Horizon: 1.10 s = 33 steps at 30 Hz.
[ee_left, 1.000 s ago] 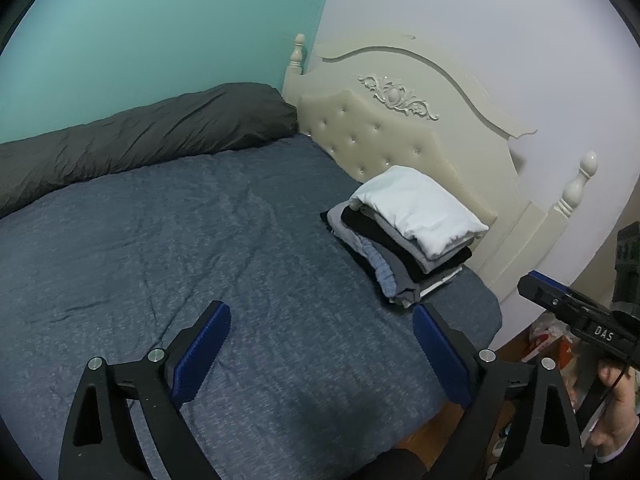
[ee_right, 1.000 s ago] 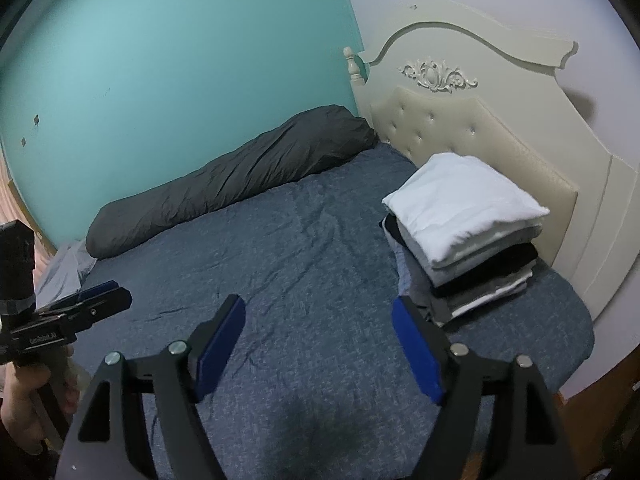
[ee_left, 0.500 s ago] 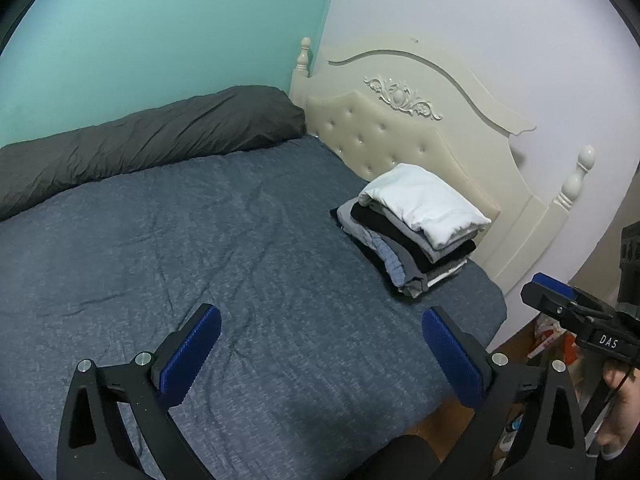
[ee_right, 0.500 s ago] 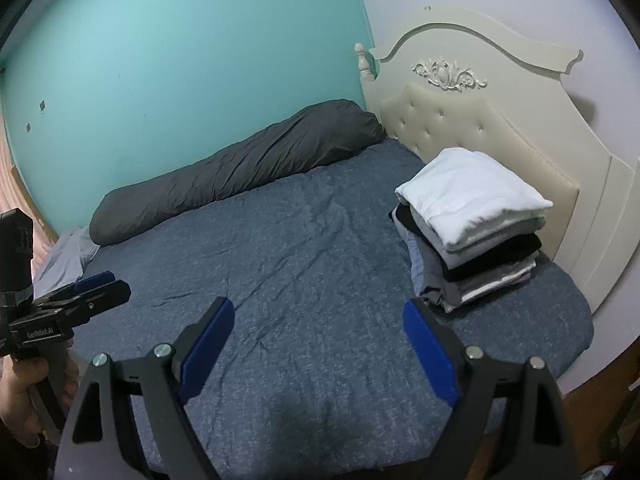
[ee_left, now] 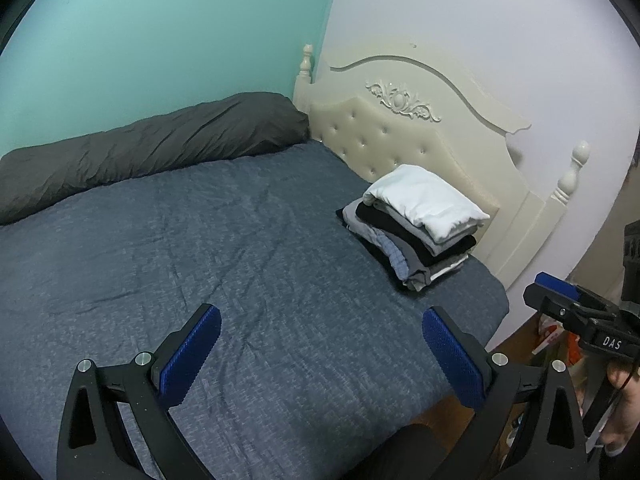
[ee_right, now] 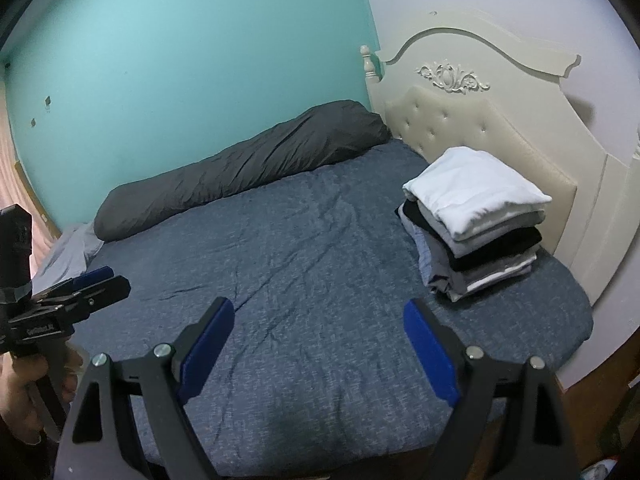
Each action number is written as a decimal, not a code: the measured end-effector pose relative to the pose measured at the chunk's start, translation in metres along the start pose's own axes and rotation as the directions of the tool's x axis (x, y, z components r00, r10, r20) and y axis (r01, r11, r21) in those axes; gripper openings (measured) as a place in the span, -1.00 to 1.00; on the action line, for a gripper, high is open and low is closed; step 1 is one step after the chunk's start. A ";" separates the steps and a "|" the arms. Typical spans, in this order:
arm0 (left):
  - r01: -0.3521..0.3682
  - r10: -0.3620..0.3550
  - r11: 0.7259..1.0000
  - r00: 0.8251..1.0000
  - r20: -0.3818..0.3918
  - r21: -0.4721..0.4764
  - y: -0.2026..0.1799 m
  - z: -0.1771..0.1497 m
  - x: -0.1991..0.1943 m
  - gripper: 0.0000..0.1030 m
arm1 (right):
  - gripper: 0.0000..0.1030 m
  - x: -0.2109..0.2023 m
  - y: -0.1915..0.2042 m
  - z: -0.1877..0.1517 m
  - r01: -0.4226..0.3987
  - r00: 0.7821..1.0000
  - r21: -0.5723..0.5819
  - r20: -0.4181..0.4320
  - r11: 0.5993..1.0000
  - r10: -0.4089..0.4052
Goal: Fold clothes
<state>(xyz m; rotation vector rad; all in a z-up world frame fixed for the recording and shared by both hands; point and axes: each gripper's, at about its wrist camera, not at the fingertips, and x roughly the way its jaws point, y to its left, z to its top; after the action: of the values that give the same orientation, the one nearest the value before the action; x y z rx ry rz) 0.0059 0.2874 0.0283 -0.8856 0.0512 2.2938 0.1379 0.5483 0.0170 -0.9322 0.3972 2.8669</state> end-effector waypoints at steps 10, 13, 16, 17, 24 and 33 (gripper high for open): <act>-0.003 0.003 1.000 1.000 0.015 0.008 0.003 -0.014 -0.016 0.99 | 0.71 -0.010 0.014 -0.013 -0.020 1.000 -0.003 -0.001 1.000 0.020; -0.008 0.007 1.000 1.000 0.023 0.006 0.006 -0.018 -0.020 0.99 | 0.71 -0.011 0.016 -0.016 -0.027 1.000 0.003 -0.004 1.000 0.028; -0.012 0.012 1.000 1.000 0.027 0.001 0.008 -0.020 -0.024 0.99 | 0.71 -0.014 0.018 -0.020 -0.022 1.000 -0.001 -0.001 1.000 0.022; -0.012 0.013 1.000 1.000 0.029 -0.001 0.008 -0.021 -0.026 0.99 | 0.71 -0.015 0.018 -0.021 -0.019 1.000 -0.001 0.001 1.000 0.019; -0.003 0.002 1.000 1.000 0.029 0.006 0.008 -0.027 -0.032 0.99 | 0.71 -0.025 0.020 -0.029 0.008 1.000 -0.002 0.014 1.000 -0.008; 0.012 -0.013 1.000 0.999 0.029 0.021 0.002 -0.031 -0.035 0.99 | 0.71 -0.038 0.022 -0.040 0.020 1.000 0.005 0.018 1.000 -0.020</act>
<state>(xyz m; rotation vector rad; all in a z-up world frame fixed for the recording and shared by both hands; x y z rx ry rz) 0.0421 0.2571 0.0251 -0.8393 0.0569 2.2900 0.1871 0.5151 0.0133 -0.9043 0.3905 2.8531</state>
